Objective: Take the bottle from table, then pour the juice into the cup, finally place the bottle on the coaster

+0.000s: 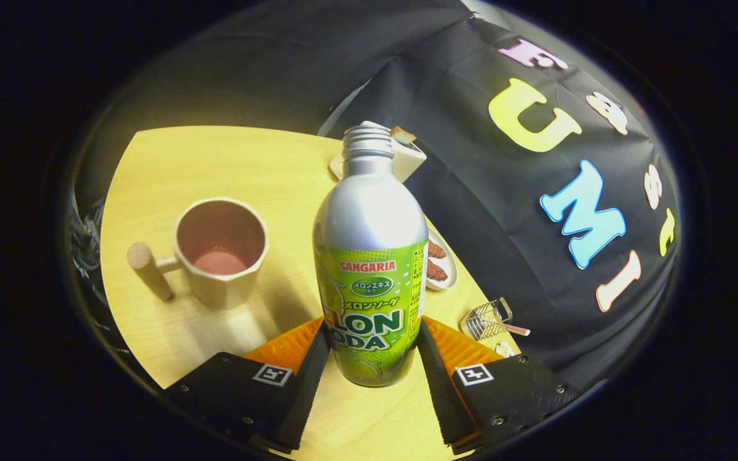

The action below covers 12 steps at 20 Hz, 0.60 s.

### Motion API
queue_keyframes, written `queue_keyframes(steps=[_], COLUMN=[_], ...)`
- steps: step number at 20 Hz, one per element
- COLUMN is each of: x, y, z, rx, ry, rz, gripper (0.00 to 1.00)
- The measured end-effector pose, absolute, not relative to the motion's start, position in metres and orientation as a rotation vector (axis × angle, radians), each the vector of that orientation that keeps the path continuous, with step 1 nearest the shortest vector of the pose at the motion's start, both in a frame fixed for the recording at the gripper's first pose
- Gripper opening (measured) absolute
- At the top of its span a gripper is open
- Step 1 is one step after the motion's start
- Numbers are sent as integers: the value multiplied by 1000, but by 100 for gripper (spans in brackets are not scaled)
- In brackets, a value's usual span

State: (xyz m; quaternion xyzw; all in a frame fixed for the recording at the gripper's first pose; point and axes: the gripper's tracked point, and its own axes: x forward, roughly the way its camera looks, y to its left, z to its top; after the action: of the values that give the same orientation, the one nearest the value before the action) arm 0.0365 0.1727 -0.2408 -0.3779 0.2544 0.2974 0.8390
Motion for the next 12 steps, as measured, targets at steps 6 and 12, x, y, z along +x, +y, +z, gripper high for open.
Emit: queue_keyframes(steps=[6, 12], x=[70, 101], y=[180, 179], z=[-252, -259], rx=[-630, -497], ry=[563, 555], rz=[630, 618], gripper=[78, 78])
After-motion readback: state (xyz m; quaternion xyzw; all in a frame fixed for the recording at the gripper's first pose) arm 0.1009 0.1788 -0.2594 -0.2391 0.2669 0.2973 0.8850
